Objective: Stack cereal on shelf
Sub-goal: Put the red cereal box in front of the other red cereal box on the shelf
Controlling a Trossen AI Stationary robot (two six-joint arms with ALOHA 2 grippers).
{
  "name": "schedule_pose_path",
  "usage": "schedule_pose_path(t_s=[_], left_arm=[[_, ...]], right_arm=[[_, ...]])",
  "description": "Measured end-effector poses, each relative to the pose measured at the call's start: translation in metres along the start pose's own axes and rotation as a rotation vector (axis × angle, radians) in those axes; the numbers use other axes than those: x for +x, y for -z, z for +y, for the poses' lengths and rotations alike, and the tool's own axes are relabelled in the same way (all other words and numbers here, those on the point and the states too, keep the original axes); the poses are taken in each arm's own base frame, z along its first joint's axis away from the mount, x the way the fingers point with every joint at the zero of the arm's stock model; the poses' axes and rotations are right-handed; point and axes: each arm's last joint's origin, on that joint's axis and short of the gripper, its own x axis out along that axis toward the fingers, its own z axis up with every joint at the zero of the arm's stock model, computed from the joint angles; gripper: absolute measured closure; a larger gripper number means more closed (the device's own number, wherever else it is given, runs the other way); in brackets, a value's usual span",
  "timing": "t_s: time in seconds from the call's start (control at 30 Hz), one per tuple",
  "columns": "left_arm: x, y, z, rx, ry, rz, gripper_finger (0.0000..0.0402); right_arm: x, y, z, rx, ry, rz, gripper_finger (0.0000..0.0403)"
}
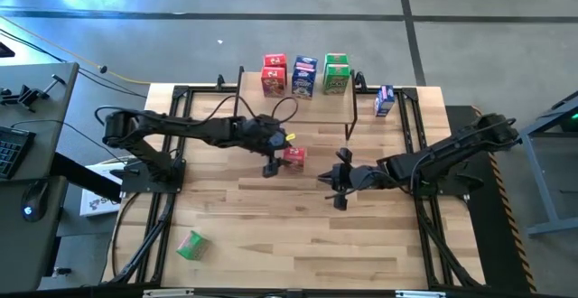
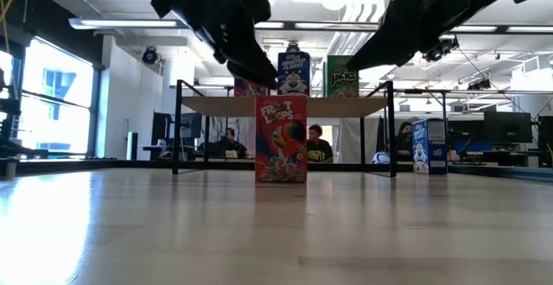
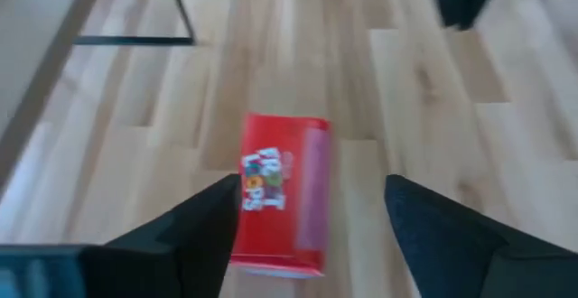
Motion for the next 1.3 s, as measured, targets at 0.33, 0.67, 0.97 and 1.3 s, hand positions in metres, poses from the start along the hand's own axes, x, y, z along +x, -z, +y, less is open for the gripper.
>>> schedule_pose_path(t_s=[0.33, 0.67, 0.97, 1.3], left_arm=[[0.004, 0.000, -0.002, 0.036, -0.045, 0.048, 0.0110], [0.012, 0.003, -0.001, 0.080, -0.048, 0.070, 0.0110], [0.021, 0.006, 0.000, 0.116, -0.063, 0.080, 0.0111], [0.027, 0.011, 0.002, 0.123, -0.061, 0.108, 0.0170]], right_arm=[[-0.002, 0.001, 0.005, -0.016, 0.002, -0.005, 0.0385], [-0.002, 0.000, 0.004, -0.010, 0.007, -0.010, 0.0385], [-0.002, -0.001, 0.005, -0.006, 0.005, -0.019, 0.0385], [-0.002, -0.001, 0.005, -0.006, 0.002, -0.018, 0.0385]])
